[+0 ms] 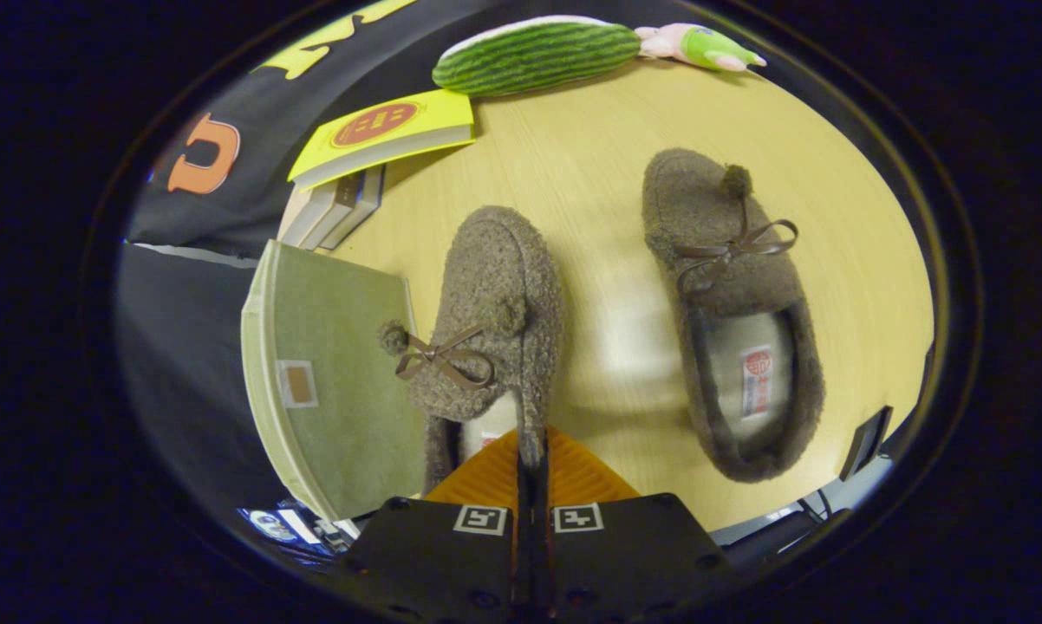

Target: Open the storage box then place both shoes into the box .Put the left shoe in first, then the right shoe, with the right side of both shoes facing outward in a uniform manner.

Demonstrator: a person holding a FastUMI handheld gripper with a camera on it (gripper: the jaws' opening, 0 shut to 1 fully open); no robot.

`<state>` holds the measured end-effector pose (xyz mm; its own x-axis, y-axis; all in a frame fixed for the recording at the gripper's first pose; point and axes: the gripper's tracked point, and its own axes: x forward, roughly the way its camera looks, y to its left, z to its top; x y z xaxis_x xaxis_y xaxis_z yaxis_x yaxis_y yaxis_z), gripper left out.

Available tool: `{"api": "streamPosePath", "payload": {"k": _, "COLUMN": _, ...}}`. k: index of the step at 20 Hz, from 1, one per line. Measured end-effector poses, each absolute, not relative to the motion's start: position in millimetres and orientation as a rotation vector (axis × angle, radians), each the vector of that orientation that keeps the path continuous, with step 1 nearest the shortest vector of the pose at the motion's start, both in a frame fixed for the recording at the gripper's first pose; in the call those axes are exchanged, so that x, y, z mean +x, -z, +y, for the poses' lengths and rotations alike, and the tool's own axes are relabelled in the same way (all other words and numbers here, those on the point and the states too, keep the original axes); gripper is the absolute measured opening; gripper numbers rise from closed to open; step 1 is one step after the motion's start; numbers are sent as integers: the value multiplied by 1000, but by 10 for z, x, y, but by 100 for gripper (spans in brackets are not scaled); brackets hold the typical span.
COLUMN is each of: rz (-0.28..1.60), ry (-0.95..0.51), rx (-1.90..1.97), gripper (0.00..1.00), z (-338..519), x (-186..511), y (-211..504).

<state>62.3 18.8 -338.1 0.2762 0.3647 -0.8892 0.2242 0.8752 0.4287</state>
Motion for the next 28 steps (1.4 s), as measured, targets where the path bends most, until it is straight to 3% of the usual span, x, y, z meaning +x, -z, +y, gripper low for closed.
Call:
{"api": "streamPosePath", "payload": {"k": 8, "rz": 1200, "ry": -203, "rx": 574, "gripper": 6, "z": 628, "x": 241, "y": 2146}}
{"api": "streamPosePath", "payload": {"k": 15, "rz": 1134, "ry": -307, "rx": 541, "gripper": 6, "z": 1596, "x": 355, "y": 1472}}
{"api": "streamPosePath", "payload": {"k": 21, "rz": 1196, "ry": -328, "rx": 481, "gripper": 6, "z": 2446, "x": 695, "y": 1774}}
{"api": "streamPosePath", "payload": {"k": 28, "rz": 1324, "ry": -265, "rx": 411, "gripper": 6, "z": 2734, "x": 794, "y": 2532}}
